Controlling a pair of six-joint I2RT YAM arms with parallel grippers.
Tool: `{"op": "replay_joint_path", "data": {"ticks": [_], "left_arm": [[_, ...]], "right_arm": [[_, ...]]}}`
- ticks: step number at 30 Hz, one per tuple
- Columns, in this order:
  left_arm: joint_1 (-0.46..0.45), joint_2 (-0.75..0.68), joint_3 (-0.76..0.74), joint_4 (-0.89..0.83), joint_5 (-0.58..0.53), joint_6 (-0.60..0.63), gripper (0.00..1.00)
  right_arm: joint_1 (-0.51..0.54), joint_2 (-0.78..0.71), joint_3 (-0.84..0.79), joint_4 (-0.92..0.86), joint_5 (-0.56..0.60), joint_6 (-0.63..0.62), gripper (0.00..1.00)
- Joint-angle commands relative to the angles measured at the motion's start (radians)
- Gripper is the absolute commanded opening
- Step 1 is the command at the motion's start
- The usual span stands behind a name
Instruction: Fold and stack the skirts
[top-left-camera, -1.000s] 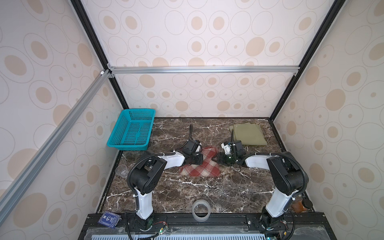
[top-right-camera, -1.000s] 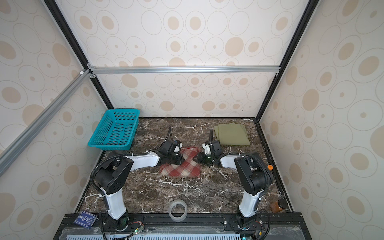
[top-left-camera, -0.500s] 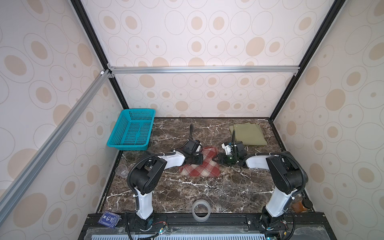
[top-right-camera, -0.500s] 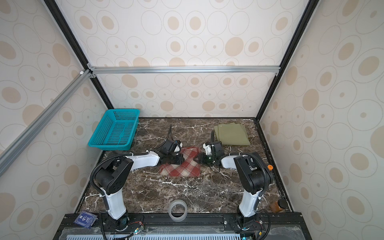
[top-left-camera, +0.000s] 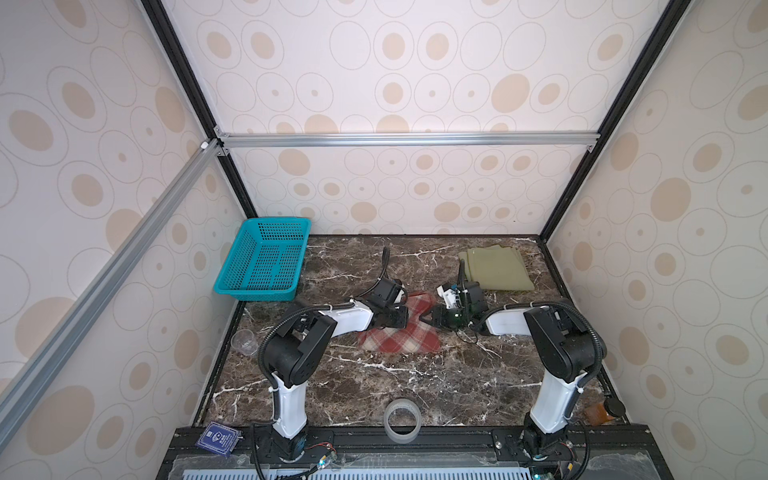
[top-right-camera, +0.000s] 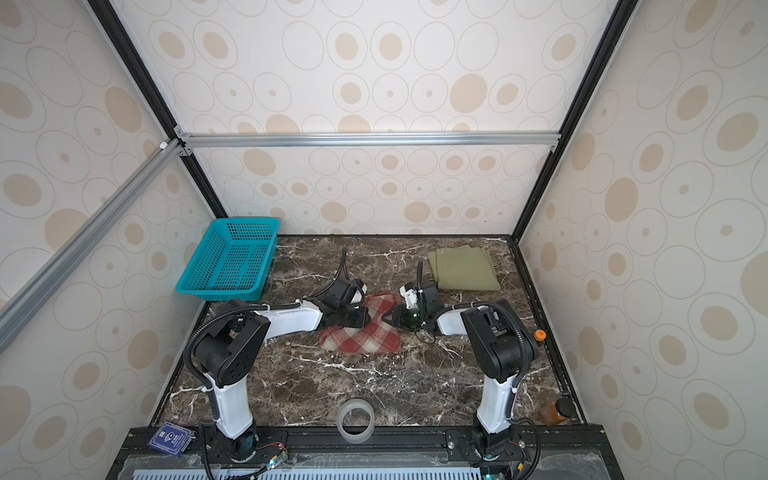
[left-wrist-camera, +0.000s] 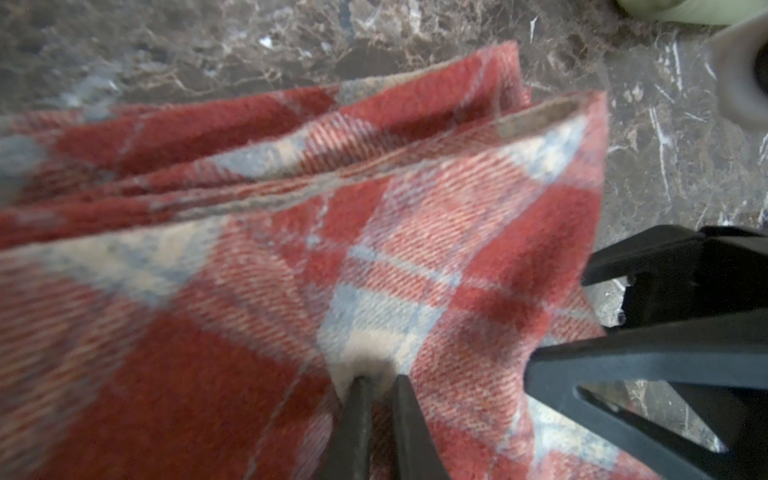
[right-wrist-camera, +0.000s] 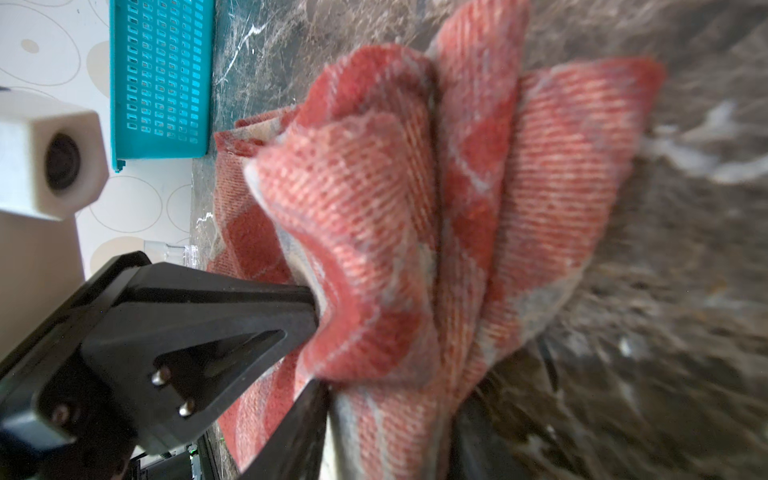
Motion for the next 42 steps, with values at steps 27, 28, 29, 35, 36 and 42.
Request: {"op": "replay_joint_path", "data": {"ticks": [27,28,29,35,36,42], "left_arm": [[0.026,-0.128,-0.011,-0.013,-0.009,-0.035,0.09],[0.037,-0.150,-0.025,-0.009,-0.008,-0.039,0.09],[0.047,-0.173,-0.039,-0.007,-0.009,-0.040,0.09],[0.114,-0.287,-0.119,-0.013,-0.016,-0.042,0.09],[0.122,-0.301,-0.129,-0.013,-0.015,-0.041,0.09],[0.161,-0.360,-0.169,-0.024,-0.030,-0.029,0.09]], "right_arm": [[0.038,-0.035,0.104,-0.338,0.133,-0.054,0.00],[0.035,-0.041,0.118,-0.358,0.141,-0.065,0.00],[0.034,-0.047,0.132,-0.382,0.148,-0.078,0.00],[0.021,-0.068,0.200,-0.480,0.177,-0.136,0.00],[0.017,-0.070,0.210,-0.490,0.180,-0.142,0.00],[0.000,-0.081,0.306,-0.609,0.209,-0.227,0.00]]}}
